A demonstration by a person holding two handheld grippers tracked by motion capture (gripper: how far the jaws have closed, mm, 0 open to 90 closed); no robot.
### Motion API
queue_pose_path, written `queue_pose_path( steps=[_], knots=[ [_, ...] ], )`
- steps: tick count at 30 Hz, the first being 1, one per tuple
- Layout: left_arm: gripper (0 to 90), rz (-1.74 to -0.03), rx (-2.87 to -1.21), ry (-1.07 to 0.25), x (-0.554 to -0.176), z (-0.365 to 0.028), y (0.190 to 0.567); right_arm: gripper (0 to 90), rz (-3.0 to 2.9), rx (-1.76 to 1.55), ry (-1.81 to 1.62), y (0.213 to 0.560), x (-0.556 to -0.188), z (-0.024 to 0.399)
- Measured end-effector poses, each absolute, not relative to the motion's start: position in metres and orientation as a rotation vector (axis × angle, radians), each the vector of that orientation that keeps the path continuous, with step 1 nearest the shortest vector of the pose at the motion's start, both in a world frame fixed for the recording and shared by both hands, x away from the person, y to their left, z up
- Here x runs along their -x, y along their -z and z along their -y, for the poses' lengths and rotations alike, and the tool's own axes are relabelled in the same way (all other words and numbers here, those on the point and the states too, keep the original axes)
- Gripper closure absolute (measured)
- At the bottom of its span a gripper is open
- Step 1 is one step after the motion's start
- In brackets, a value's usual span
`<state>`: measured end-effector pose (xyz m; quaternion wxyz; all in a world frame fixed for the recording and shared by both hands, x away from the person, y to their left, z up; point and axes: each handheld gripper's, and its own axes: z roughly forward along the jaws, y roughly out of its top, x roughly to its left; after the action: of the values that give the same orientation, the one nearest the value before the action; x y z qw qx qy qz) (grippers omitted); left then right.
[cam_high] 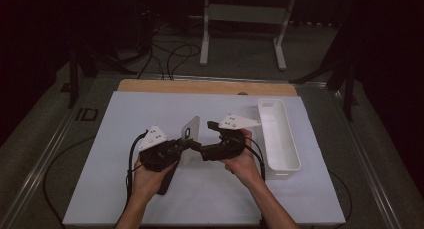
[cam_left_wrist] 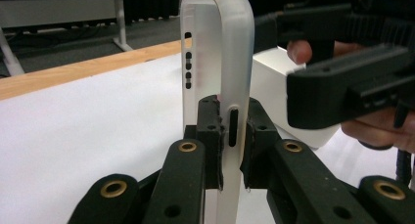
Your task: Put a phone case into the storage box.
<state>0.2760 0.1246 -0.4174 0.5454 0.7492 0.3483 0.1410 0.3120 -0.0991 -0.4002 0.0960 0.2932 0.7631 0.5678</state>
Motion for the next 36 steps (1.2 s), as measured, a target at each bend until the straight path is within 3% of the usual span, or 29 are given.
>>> queue_pose_path(
  steps=[36],
  knots=[
    [80.4,-0.812,-1.796,-0.327,-0.273,-0.117,0.422,16.8,-2.289,-0.858,-1.685,0.401,-0.322,0.084]
  ],
)
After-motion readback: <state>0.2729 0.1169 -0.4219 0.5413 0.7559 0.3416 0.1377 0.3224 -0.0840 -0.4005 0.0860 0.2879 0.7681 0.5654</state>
